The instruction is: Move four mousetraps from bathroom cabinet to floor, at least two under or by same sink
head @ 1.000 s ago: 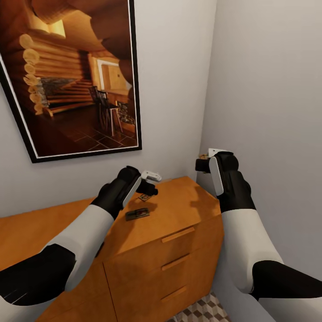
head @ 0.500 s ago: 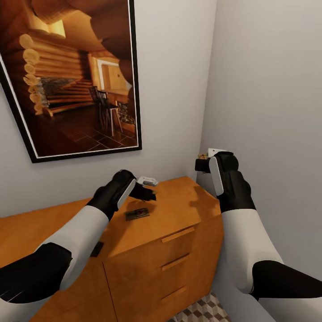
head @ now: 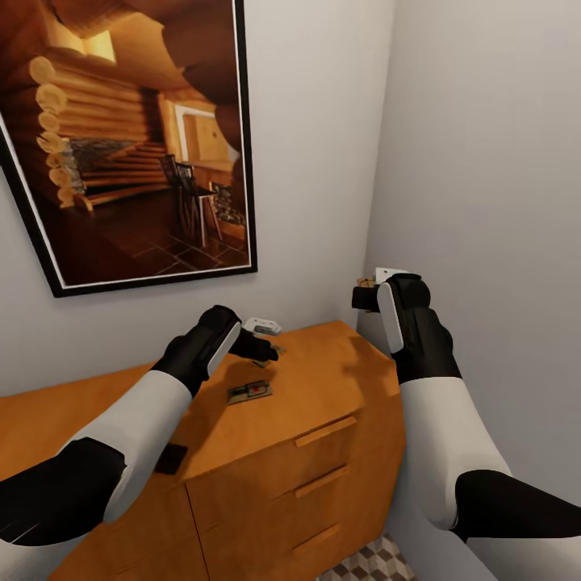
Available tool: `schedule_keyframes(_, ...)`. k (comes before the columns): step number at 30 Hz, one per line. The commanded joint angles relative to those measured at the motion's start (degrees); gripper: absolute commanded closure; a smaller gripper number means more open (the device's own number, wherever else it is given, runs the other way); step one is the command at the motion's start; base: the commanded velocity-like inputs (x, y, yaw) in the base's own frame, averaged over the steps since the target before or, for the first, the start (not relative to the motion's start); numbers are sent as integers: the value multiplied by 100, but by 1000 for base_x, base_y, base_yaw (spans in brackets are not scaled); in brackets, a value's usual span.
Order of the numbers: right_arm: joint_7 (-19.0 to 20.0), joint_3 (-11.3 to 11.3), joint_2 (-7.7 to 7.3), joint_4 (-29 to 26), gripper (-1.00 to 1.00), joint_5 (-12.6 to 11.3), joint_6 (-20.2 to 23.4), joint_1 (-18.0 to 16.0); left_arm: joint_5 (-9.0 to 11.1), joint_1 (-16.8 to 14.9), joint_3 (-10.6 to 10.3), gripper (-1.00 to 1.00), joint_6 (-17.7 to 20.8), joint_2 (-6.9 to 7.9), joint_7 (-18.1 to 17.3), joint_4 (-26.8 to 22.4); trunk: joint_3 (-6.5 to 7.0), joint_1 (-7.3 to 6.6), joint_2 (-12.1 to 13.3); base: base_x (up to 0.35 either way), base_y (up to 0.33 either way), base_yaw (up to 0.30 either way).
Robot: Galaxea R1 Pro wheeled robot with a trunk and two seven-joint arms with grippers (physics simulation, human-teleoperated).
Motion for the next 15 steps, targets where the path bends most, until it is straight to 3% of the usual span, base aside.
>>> schedule_keyframes(1,-34,-10,5,-4,100,-36,16,-5,53,-4,-14,-100,23,6,30,-7,-7,1,-3,69,29,0)
schedule_keyframes(11,-34,-10,5,-4,100,-37,16,-5,57,-6,-23,-100,23,19,30,-5,-7,1,-3,23,9,0)
schedule_keyframes(15,-34,-10,5,-4,100,-37,16,-5,57,-6,-24,-100,23,17,30,29,-7,1,-3,141,78,0)
